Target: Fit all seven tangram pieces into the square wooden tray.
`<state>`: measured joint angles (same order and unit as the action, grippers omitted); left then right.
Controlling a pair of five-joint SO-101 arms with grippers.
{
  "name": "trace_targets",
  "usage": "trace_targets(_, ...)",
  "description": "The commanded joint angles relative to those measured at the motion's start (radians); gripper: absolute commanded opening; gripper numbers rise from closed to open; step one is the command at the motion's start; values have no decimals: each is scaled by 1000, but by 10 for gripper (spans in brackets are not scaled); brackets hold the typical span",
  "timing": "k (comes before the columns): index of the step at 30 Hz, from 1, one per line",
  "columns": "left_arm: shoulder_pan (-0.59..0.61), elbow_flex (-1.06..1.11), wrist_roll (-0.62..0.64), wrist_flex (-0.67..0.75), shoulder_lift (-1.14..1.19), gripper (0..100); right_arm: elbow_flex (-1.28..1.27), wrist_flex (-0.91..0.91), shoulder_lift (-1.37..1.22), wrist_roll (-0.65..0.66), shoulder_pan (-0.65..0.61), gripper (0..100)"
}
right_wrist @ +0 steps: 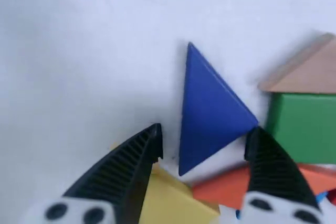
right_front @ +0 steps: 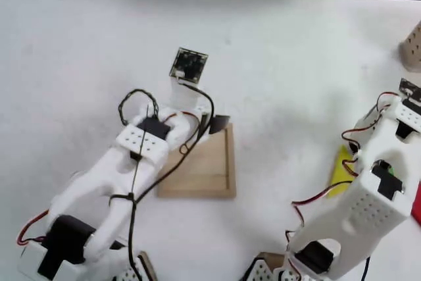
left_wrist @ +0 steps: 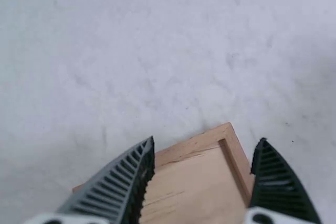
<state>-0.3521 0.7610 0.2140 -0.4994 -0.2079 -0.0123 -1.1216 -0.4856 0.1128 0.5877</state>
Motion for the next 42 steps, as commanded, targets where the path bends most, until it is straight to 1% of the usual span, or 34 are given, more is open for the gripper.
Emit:
trace_targets(1,1,-14,-25,34,-7,299,35,68,-35,55,22,254)
trace_targets(6,1,-14,-25,34,-5,299,64,59,-56,78,21,255)
trace_targets(11,1,-14,-25,34,-4,299,206,-85,-28,80,24,255)
trace_targets(13,1,-14,-25,34,-4,299,245,-111,-31,80,24,255)
trace_targets(22,1,-14,-25,34,-5,299,298,-102,-130,81,22,255)
trace_targets(27,1,-14,-25,34,-5,299,302,-113,-179,127,21,253)
trace_targets(29,1,-14,-25,34,-5,299,302,-113,-182,127,24,228)
trace_targets(33,1,-14,-25,34,-5,299,302,-148,-182,133,19,118)
trace_targets(35,1,-14,-25,34,-5,299,302,-160,-182,133,19,84)
trace_targets(39,1,-14,-25,34,-5,299,302,-162,-182,135,19,94)
trace_targets(42,1,-14,-25,34,-5,299,327,-208,-180,135,19,92)
